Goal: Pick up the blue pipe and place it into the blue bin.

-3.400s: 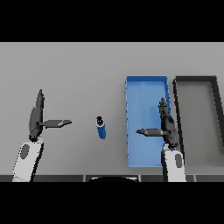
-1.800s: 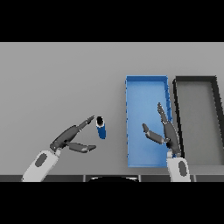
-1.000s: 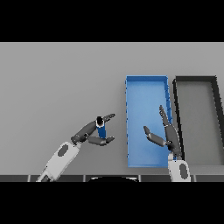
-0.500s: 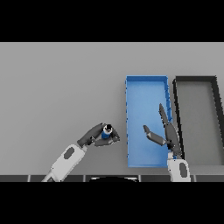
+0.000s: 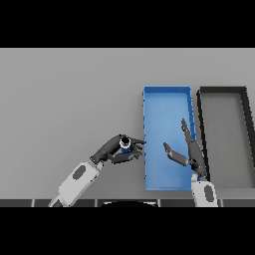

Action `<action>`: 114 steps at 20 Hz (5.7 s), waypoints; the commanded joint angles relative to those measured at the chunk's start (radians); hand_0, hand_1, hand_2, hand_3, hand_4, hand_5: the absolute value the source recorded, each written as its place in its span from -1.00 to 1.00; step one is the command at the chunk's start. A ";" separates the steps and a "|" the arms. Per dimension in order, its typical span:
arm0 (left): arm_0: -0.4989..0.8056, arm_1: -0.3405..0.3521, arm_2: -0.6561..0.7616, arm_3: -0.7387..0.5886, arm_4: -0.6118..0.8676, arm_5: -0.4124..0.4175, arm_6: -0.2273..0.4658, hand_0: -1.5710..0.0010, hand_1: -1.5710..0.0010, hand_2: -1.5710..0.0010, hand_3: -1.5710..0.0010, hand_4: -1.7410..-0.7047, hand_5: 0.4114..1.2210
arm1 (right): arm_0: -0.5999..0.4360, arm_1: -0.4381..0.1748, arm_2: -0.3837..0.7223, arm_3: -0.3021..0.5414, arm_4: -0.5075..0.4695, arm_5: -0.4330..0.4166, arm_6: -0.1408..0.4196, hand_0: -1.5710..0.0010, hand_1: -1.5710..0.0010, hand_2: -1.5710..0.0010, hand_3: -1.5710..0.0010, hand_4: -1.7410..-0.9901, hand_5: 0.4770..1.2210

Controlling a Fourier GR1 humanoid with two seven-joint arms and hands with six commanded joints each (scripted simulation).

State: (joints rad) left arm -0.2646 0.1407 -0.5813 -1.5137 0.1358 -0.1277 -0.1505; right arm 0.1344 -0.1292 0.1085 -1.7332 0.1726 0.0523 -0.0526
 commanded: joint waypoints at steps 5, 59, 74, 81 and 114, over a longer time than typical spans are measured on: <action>-0.001 0.005 -0.026 -0.067 -0.010 0.007 0.086 -0.99 -0.99 -0.99 -0.90 -0.99 0.99 | 0.003 -0.003 -0.009 -0.006 -0.006 -0.005 -0.030 1.00 1.00 1.00 1.00 0.61 -0.66; 0.024 -0.035 0.050 -0.063 -0.078 -0.128 0.221 -0.93 -0.92 -0.77 -0.91 -0.97 1.00 | -0.675 -0.084 0.371 -0.009 -0.539 0.431 0.229 -0.94 -0.94 -0.94 -0.92 -0.29 0.82; 0.000 0.001 0.063 -0.054 -0.280 -0.207 0.142 0.92 0.92 0.93 0.93 0.65 -0.44 | -0.706 -0.120 0.408 -0.031 -0.596 0.353 0.271 -1.00 -1.00 -1.00 -1.00 -0.34 0.99; 0.018 -0.020 0.071 -0.041 -0.256 -0.201 0.188 0.98 0.98 0.99 0.98 0.63 -0.65 | -0.694 -0.137 0.392 -0.056 -0.680 0.328 0.303 -1.00 -1.00 -1.00 -1.00 -0.33 1.00; 0.047 -0.008 0.075 -0.068 -0.233 -0.215 0.218 1.00 1.00 1.00 1.00 0.66 -0.87 | -0.718 -0.360 0.036 0.331 -0.868 -0.076 0.663 -1.00 -1.00 -1.00 -1.00 -1.00 0.73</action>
State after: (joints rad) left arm -0.2174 0.1325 -0.5060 -1.5820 -0.0973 -0.3419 0.0663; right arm -0.5826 -0.4887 0.1449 -1.4015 -0.6947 -0.0217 0.6100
